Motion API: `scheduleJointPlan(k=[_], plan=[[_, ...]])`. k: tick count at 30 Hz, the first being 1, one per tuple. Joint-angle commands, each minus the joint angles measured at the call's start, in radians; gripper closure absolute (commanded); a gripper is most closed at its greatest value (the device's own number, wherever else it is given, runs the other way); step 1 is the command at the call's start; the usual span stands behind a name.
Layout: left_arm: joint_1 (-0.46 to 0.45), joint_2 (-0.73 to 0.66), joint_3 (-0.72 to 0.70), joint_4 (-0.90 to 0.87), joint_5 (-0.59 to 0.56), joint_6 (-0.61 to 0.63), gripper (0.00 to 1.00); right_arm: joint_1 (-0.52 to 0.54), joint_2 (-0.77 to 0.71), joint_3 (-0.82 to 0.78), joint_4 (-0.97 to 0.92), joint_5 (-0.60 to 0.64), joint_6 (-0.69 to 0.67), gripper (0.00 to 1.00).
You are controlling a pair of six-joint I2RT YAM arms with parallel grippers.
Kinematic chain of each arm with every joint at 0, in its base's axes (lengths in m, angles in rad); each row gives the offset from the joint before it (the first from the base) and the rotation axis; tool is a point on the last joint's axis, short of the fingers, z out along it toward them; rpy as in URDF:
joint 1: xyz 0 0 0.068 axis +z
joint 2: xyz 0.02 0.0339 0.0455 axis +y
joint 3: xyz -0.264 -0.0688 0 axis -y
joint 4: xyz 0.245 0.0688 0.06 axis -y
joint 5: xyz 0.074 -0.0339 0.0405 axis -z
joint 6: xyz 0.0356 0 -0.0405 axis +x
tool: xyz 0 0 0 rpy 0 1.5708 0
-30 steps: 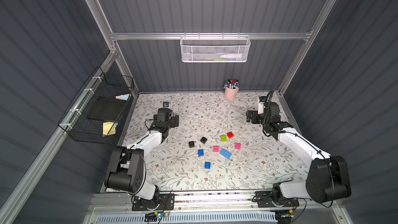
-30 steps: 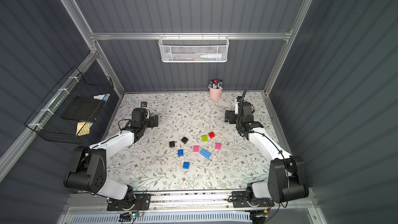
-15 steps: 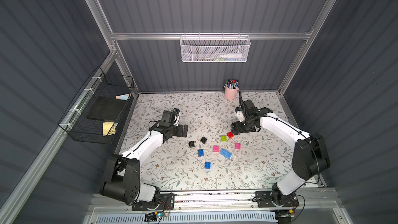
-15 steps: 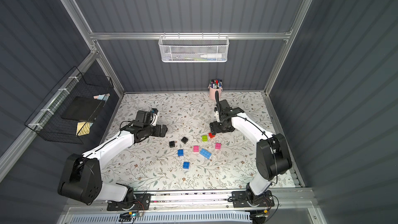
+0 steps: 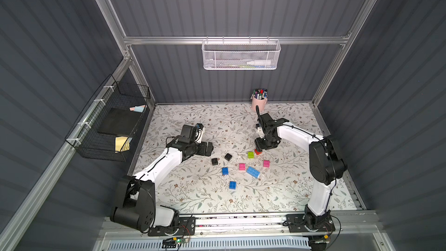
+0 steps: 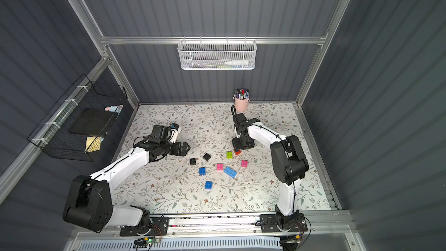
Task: Assemble the number 4 with lego
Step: Pick up the lego brick from the center of the board.
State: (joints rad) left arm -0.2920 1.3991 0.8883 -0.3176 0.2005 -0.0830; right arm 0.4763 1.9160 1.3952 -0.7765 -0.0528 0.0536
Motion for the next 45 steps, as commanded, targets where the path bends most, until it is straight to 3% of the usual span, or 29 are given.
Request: scheduleJointPlan(k=[1,22,31,35,39,45], plan=[[0.002,-0.014,-0.015,-0.017,0.000,-0.004,0.01,0.014,0.026,0.028,-0.006,0.020,-0.021,0.36],[0.002,0.003,-0.008,-0.014,-0.003,-0.009,0.00,0.060,0.117,0.071,-0.003,0.056,-0.014,0.47],[0.002,0.000,-0.008,-0.012,-0.004,-0.011,0.00,0.063,0.107,0.067,-0.006,0.067,-0.006,0.57],[0.002,-0.002,-0.008,-0.014,-0.005,-0.012,0.01,0.064,0.105,0.067,-0.014,0.069,0.004,0.66],[0.002,0.001,0.000,-0.014,-0.005,-0.019,0.01,0.064,0.099,0.075,-0.042,0.083,0.039,0.75],[0.002,-0.008,0.017,-0.018,0.000,-0.047,0.01,0.065,0.005,0.067,-0.146,0.149,0.221,0.77]])
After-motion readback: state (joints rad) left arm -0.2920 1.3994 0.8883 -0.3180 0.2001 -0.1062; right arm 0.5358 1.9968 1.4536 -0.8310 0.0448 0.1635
